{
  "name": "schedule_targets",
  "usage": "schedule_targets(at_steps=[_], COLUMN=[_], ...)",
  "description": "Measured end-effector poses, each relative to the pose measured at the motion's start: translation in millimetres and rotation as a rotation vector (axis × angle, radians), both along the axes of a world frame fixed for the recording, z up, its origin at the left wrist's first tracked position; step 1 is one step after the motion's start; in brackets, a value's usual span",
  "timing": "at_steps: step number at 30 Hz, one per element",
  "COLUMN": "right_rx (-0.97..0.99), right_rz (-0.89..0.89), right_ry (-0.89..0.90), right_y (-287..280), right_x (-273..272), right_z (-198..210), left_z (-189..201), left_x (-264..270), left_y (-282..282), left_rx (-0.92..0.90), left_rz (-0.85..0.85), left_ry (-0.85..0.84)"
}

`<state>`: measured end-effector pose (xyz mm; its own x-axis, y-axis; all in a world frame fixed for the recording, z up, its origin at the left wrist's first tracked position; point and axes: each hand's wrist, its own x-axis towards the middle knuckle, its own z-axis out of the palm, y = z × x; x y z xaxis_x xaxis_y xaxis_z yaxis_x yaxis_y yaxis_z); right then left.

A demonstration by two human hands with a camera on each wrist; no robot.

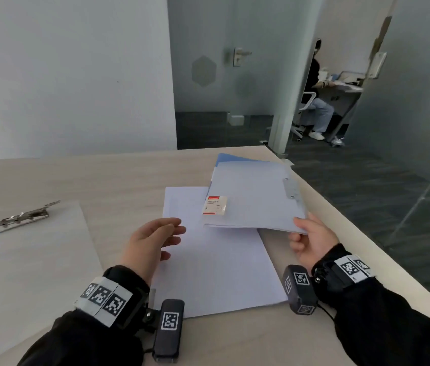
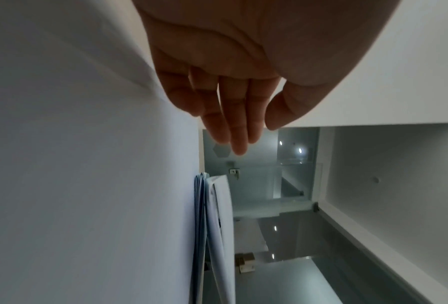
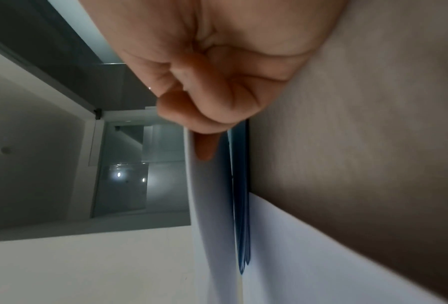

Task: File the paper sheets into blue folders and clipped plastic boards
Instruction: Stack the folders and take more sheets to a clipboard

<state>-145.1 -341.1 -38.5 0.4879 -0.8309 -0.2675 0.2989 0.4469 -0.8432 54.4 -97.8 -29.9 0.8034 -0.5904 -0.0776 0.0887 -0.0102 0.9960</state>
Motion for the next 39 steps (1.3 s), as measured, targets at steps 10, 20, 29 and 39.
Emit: schedule_targets(at_steps=[10, 20, 29, 39], right_rx=[0.043, 0.069, -0.002, -0.075], right_rz=[-0.006, -0.073, 0.122, 0.164], right_ry=[0.198, -0.099, 0.159, 0.287], right_y=[-51.9, -8.7, 45.5, 72.6], right_x=[56.3, 11.1, -12.7, -26.7], right_z=[-6.3, -16.3, -5.9, 1.4], left_z=[-25.8, -23.3, -23.7, -15.5], left_x=[20.0, 20.9, -4.3, -19.1], left_y=[0.6, 8.4, 37.6, 50.5], left_rx=[0.208, 0.494, 0.423, 0.357], left_rz=[0.089, -0.123, -0.139, -0.168], left_ry=[-0.204, -0.323, -0.227, -0.191])
